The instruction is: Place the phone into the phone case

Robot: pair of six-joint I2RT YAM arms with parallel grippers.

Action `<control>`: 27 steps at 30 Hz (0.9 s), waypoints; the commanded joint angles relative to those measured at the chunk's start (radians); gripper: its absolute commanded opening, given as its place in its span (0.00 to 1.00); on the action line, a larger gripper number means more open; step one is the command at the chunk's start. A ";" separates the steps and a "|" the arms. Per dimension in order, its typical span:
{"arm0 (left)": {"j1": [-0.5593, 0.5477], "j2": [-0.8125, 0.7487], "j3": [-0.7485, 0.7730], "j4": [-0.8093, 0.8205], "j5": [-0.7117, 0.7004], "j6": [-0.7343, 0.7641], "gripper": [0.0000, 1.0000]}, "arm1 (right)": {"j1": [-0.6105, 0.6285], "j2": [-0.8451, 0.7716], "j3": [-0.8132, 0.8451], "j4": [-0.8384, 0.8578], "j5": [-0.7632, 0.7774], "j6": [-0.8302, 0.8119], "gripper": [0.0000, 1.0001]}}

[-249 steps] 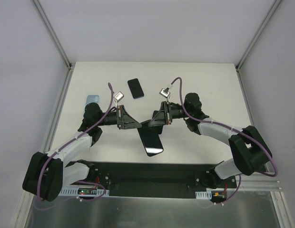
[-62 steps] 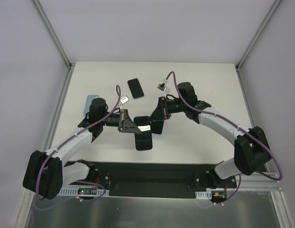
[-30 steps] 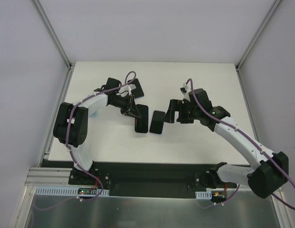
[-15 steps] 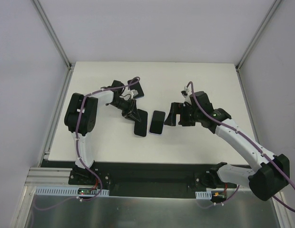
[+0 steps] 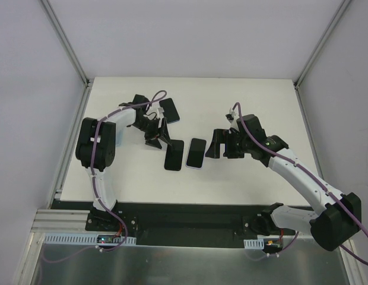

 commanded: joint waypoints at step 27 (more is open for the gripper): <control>0.233 -0.062 0.108 -0.140 -0.933 0.073 0.71 | -0.005 -0.022 0.039 -0.042 0.029 -0.044 0.97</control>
